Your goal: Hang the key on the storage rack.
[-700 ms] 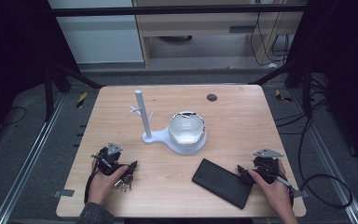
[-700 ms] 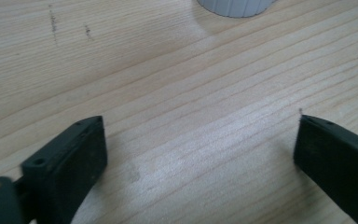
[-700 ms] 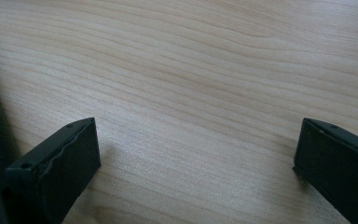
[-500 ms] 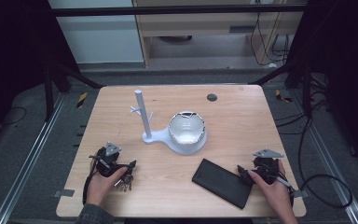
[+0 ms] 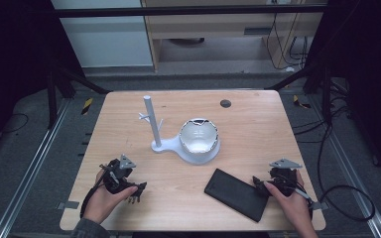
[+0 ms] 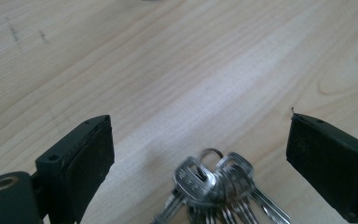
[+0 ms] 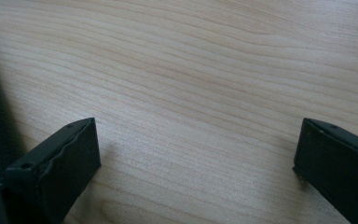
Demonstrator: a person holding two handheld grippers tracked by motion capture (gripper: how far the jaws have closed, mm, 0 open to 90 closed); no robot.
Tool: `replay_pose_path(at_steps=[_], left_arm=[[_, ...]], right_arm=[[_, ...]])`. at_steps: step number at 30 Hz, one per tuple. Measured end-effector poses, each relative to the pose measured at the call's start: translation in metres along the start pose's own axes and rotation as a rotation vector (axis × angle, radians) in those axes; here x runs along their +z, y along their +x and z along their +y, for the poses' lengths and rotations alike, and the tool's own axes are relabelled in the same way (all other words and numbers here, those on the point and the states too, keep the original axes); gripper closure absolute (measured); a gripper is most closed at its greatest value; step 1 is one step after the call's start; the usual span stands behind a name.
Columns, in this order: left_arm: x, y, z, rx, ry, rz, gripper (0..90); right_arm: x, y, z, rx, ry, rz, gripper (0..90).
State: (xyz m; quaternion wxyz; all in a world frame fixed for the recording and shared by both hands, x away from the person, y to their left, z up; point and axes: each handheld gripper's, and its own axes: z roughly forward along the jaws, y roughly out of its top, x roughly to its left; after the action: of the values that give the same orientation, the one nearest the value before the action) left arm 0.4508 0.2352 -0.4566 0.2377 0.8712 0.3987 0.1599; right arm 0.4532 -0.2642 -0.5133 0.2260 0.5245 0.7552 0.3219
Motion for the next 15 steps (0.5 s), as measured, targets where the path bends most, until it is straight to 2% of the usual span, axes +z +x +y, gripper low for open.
replay_pose_path(at_steps=[3, 8, 12, 15], left_arm=[[-0.003, -0.002, 0.000, 0.006, 0.038, -0.036, 4.8], [-0.007, -0.009, -0.004, 0.030, 0.099, -0.050, 5.4], [-0.008, -0.012, -0.005, 0.049, 0.113, -0.046, 5.5], [-0.008, -0.011, -0.006, 0.053, 0.121, -0.055, 9.8]], right_arm=[[-0.001, 0.001, 0.000, 0.003, 0.001, 0.007, 0.4], [-0.002, 0.002, -0.002, -0.003, 0.001, 0.006, 0.4], [-0.003, 0.003, -0.002, 0.000, 0.001, 0.007, 0.4], [-0.003, 0.004, -0.003, 0.003, 0.003, 0.010, 0.4]])
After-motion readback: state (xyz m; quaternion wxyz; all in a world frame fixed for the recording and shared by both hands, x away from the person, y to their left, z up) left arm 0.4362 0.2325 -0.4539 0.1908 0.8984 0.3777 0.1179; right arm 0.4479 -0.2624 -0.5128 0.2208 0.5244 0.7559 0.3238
